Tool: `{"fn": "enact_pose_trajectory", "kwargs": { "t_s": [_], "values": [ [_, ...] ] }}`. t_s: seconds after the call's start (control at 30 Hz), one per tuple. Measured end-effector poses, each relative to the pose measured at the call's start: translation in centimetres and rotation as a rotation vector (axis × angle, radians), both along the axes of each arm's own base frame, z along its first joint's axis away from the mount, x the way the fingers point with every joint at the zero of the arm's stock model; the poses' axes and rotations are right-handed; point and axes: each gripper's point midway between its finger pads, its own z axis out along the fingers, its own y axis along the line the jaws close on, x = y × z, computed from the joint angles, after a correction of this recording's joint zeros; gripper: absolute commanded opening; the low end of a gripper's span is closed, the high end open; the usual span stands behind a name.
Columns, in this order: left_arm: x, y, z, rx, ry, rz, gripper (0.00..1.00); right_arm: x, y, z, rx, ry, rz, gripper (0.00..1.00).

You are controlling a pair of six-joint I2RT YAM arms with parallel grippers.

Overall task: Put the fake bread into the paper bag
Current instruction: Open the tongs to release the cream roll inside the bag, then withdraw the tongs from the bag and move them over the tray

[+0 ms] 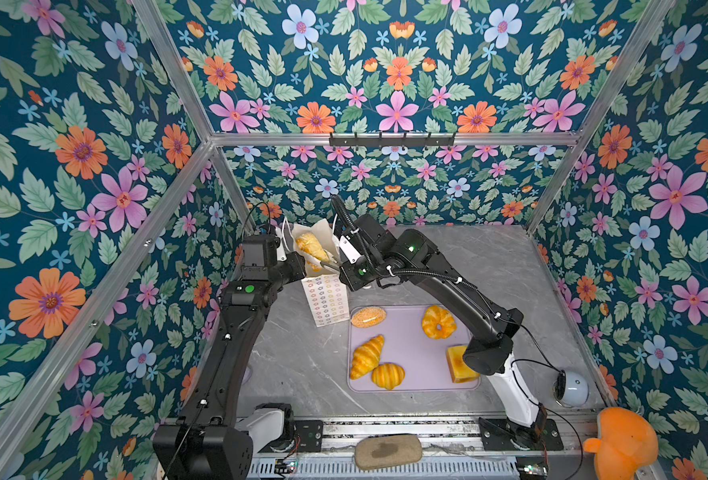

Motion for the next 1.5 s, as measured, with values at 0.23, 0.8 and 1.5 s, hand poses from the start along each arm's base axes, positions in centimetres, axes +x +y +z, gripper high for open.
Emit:
{"fn": "enact_pose_trajectory", "kwargs": {
  "t_s": [0.23, 0.8, 1.5],
  "values": [
    [0.0, 0.0, -0.1, 0.0, 0.001, 0.0, 0.39, -0.1, -0.3, -0.3, -0.016, 0.005, -0.004, 0.35],
    [0.0, 0.1, -0.6, 0.003, 0.011, 0.003, 0.39, -0.9, -0.6, 1.7, 0.014, -0.022, 0.006, 0.37],
    [0.0, 0.2, 0.0, 0.005, -0.002, 0.008, 0.39, -8.3, -5.9, 14.0, 0.233, -0.139, 0.177, 0.36]
  ]
}}
